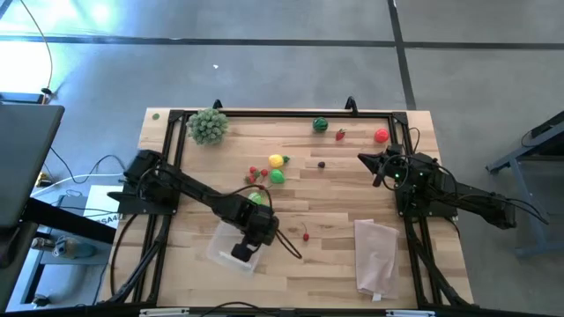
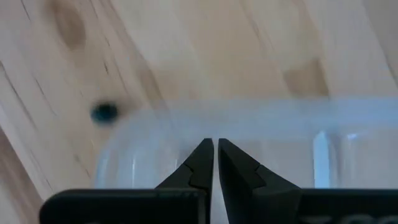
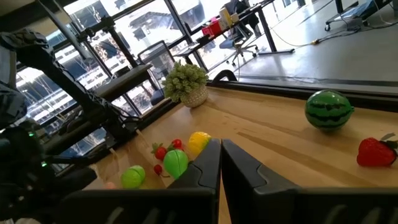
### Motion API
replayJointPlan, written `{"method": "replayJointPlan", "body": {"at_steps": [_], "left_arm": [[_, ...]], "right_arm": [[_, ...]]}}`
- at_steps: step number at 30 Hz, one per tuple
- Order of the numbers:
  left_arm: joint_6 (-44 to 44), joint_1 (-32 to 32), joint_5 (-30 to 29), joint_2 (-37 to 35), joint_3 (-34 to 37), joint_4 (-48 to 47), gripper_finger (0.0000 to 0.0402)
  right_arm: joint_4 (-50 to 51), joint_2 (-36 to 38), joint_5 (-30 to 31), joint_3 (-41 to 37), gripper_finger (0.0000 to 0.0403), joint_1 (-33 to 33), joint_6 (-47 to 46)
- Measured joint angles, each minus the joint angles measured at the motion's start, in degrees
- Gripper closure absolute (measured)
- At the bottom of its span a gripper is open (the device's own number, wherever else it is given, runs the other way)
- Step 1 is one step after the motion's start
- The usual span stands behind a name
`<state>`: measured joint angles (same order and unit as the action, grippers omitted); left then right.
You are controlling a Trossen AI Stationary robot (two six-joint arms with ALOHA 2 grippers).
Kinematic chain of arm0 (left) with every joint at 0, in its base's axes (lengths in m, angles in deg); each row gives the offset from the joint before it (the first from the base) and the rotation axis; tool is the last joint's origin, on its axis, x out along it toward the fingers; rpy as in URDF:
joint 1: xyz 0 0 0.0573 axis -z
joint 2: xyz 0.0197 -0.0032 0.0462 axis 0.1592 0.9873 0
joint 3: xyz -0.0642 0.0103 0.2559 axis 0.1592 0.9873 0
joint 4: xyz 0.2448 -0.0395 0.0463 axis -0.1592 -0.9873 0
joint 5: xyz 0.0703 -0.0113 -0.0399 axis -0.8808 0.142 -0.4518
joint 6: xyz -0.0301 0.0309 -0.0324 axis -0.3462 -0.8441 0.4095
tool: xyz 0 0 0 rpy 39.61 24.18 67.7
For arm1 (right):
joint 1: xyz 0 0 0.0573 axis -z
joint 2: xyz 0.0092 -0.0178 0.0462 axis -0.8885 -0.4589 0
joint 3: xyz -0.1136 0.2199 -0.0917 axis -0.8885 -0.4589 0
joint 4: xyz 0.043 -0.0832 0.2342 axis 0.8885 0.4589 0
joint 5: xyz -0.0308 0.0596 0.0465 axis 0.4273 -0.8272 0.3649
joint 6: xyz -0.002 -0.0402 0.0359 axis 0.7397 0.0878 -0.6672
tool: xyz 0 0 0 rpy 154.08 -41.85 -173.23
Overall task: Pick and placing Produce into tupperware
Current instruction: Prepare the transparent bin in the center of the table
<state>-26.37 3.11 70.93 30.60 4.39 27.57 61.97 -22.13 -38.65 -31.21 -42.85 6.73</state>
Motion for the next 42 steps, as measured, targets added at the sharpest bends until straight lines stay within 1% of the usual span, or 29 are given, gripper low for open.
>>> {"method": "replayJointPlan", "body": {"at_steps": [7,15,20,31,42], "left_arm": [[-3.19,-0.61,-1.47,3.59,-6.62,-0.42,0.0387],[-5.05,-3.71,-1.67,7.37,-9.53,-1.39,0.0387],[-6.22,-5.56,-1.71,8.41,-9.87,-1.14,0.0387],[-8.05,-8.75,-1.84,8.39,-9.89,4.54,0.0387],[-10.85,-15.2,-1.88,8.39,-9.89,9.78,0.0387]], "right_arm": [[0.08,-0.09,-0.13,0.02,0.0399,0.0,-0.13],[0.08,-0.09,-0.25,0.02,0.0399,0.02,-0.02],[0.08,-0.11,-0.27,0.02,0.0399,0.0,0.0],[0.08,-0.11,-0.25,0.02,0.0399,0.02,0.8],[0.08,-0.11,-0.23,0.02,0.0399,0.01,1.2]]}}
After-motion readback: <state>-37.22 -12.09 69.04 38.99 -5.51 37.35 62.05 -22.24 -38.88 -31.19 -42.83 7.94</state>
